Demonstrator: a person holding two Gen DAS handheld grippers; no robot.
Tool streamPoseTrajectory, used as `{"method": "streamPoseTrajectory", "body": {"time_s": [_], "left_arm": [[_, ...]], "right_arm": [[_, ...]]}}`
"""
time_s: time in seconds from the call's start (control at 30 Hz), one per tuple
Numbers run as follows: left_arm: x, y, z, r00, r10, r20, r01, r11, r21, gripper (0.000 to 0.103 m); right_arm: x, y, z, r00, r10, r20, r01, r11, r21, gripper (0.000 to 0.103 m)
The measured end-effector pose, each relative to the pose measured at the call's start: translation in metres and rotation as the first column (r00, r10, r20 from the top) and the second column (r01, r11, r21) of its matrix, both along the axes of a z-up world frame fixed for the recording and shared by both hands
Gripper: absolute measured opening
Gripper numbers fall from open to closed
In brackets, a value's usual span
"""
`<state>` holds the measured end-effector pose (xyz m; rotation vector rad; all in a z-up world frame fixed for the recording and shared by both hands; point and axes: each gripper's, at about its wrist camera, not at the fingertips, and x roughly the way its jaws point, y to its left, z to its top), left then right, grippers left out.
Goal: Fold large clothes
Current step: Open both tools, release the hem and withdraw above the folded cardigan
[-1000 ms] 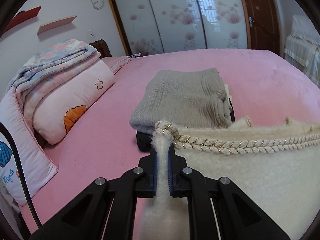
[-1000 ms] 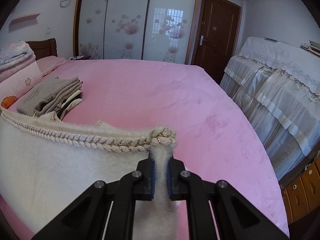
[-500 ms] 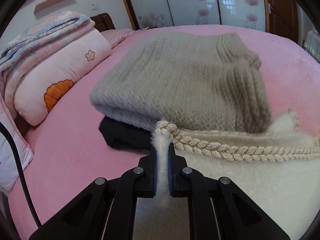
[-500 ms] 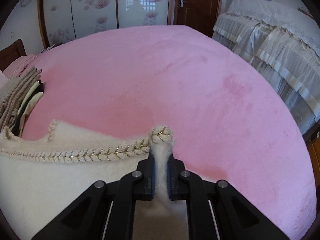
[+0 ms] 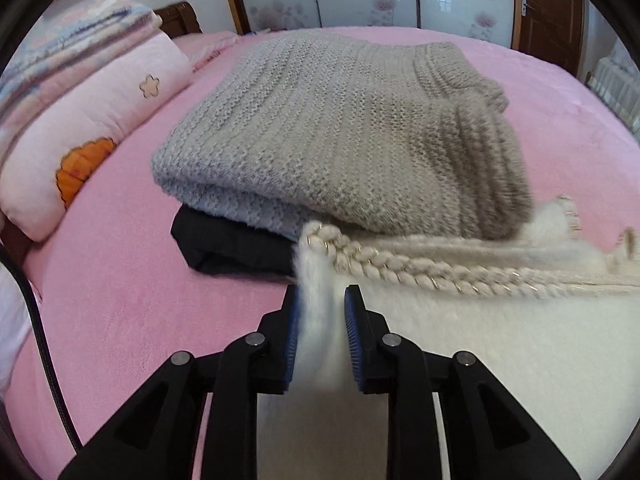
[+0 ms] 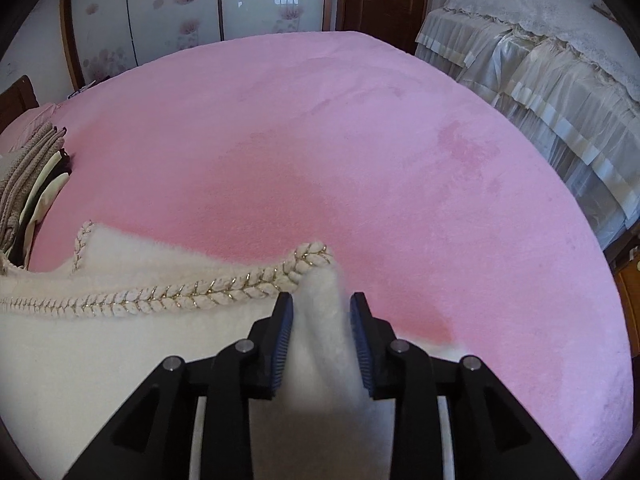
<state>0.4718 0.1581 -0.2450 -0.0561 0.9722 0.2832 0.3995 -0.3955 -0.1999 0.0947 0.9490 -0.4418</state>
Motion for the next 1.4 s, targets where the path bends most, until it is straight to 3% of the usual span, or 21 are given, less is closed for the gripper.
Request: {"method": "streamPoseTrajectory", "body": {"time_s": [0.13, 0.23, 0.33, 0.47, 0.6, 0.67, 0.77, 0.87, 0.9, 0.97, 1.03, 1.07, 1.1, 1.17, 1.27, 1.4], "left_arm": [[-0.034, -0.002, 0.037, 0.999, -0.015, 0.037, 0.018, 0.996, -0.092, 0.029], [-0.064, -0.018, 0.065, 0.995, -0.035, 0.096, 0.042, 0.997, -0.069, 0.048], [-0.094, -0.049, 0.083, 0.985, -0.103, 0.142, 0.114, 0.991, -0.073, 0.05], [-0.119, -0.079, 0.079, 0.975, -0.147, 0.165, 0.166, 0.98, -0.112, 0.05], [-0.126, -0.105, 0.043, 0.984, -0.138, 0.115, 0.149, 0.985, -0.091, 0.05], [-0.127, -0.113, 0.023, 0.989, -0.124, 0.086, 0.131, 0.989, -0.071, 0.05], [-0.128, -0.113, -0.006, 0.992, -0.123, 0.042, 0.123, 0.992, 0.006, 0.052], [-0.134, -0.097, -0.012, 0.989, -0.126, 0.072, 0.123, 0.991, 0.044, 0.061], [-0.136, -0.087, -0.013, 0.991, -0.113, 0.067, 0.109, 0.993, 0.055, 0.061], [-0.139, -0.069, -0.016, 0.994, -0.089, 0.057, 0.086, 0.995, 0.053, 0.061], [-0.14, -0.049, -0.018, 0.997, -0.061, 0.051, 0.058, 0.997, 0.058, 0.061], [-0.142, -0.04, -0.019, 0.997, -0.052, 0.052, 0.05, 0.997, 0.056, 0.061], [-0.143, -0.034, -0.02, 0.997, -0.056, 0.059, 0.053, 0.997, 0.05, 0.061], [-0.146, -0.029, -0.021, 0.995, -0.081, 0.066, 0.078, 0.996, 0.048, 0.061], [-0.148, -0.032, -0.02, 0.994, -0.093, 0.062, 0.088, 0.993, 0.084, 0.061], [-0.144, -0.032, -0.02, 0.995, -0.087, 0.048, 0.083, 0.993, 0.078, 0.061]], "right_arm": [[-0.03, 0.031, 0.039, 0.995, 0.071, 0.075, -0.073, 0.997, 0.018, 0.031], [-0.049, 0.073, 0.06, 0.983, 0.155, 0.094, -0.156, 0.988, 0.007, 0.031], [-0.061, 0.118, 0.07, 0.962, 0.246, 0.118, -0.256, 0.964, 0.078, 0.031], [-0.07, 0.173, 0.062, 0.932, 0.33, 0.153, -0.351, 0.926, 0.141, 0.031], [-0.067, 0.2, 0.03, 0.93, 0.352, 0.109, -0.365, 0.922, 0.133, 0.031], [-0.066, 0.196, 0.009, 0.942, 0.327, 0.069, -0.333, 0.936, 0.112, 0.031], [-0.072, 0.169, -0.012, 0.963, 0.267, 0.025, -0.268, 0.963, 0.011, 0.031], [-0.092, 0.125, -0.013, 0.978, 0.205, 0.046, -0.203, 0.979, -0.032, 0.028], [-0.099, 0.112, -0.012, 0.983, 0.179, 0.051, -0.176, 0.983, -0.05, 0.037], [-0.112, 0.081, -0.014, 0.996, 0.088, 0.033, -0.084, 0.991, -0.1, 0.039], [-0.129, 0.045, -0.018, 0.999, 0.036, 0.039, -0.034, 0.997, -0.069, 0.039], [-0.137, 0.032, -0.019, 0.997, 0.043, 0.059, -0.042, 0.999, -0.021, 0.036], [-0.142, 0.023, -0.018, 0.996, 0.052, 0.069, -0.053, 0.999, 0.009, 0.025], [-0.149, 0.021, -0.016, 0.996, 0.072, 0.061, -0.071, 0.997, -0.014, 0.013], [-0.153, 0.026, -0.015, 0.995, 0.09, 0.047, -0.088, 0.995, -0.053, 0.013], [-0.152, 0.026, -0.017, 0.996, 0.074, 0.049, -0.072, 0.996, -0.046, 0.014]]}}
